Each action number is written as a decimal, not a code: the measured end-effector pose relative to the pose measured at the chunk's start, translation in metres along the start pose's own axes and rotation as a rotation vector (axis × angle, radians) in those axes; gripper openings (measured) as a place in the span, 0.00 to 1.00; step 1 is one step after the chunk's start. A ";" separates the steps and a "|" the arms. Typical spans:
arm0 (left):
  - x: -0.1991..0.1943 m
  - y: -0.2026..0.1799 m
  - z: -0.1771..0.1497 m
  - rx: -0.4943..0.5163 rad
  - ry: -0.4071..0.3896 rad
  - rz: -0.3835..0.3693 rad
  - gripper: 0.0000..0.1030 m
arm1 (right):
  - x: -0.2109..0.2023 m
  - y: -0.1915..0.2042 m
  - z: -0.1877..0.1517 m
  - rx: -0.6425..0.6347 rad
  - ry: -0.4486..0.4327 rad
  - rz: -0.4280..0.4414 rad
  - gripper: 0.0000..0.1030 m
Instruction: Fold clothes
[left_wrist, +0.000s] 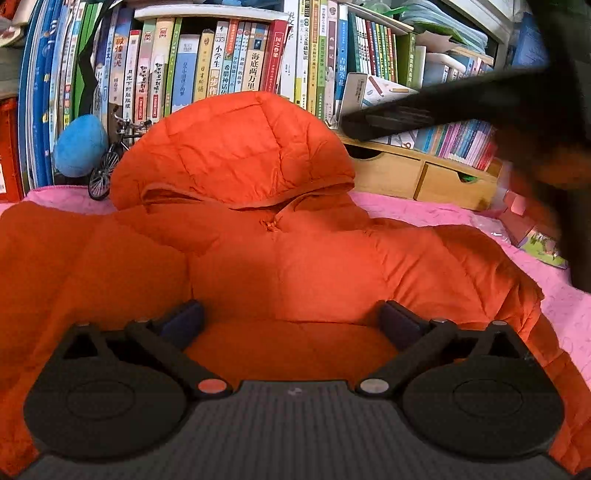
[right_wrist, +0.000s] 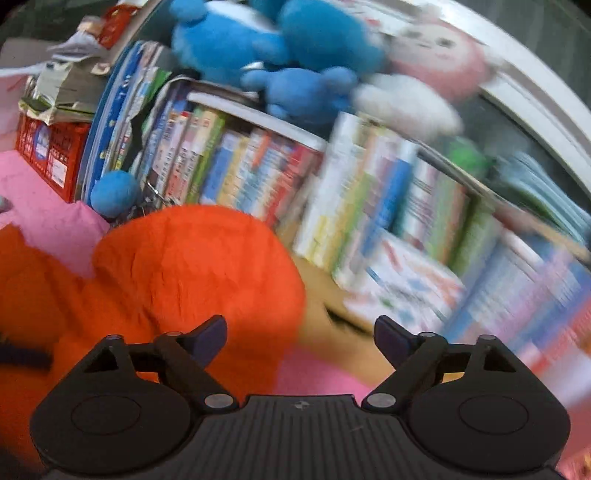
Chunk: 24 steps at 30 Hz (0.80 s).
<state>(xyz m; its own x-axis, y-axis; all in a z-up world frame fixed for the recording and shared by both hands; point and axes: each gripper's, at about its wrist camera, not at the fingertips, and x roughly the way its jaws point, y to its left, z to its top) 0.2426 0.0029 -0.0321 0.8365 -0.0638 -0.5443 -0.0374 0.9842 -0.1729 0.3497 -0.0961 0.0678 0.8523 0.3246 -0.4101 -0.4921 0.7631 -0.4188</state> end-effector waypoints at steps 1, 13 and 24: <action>0.000 0.001 0.000 -0.007 -0.001 -0.006 1.00 | 0.016 0.004 0.007 -0.011 -0.008 0.010 0.88; 0.003 0.009 0.002 -0.056 0.017 -0.044 1.00 | 0.140 0.029 0.032 0.002 0.118 0.029 0.67; 0.003 0.012 0.004 -0.074 0.013 -0.060 1.00 | 0.030 0.033 0.028 -0.020 -0.064 0.039 0.11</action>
<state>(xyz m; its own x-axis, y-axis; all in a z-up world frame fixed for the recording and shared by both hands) 0.2470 0.0152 -0.0325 0.8315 -0.1246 -0.5414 -0.0283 0.9638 -0.2653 0.3641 -0.0452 0.0638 0.8418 0.3895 -0.3738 -0.5280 0.7383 -0.4196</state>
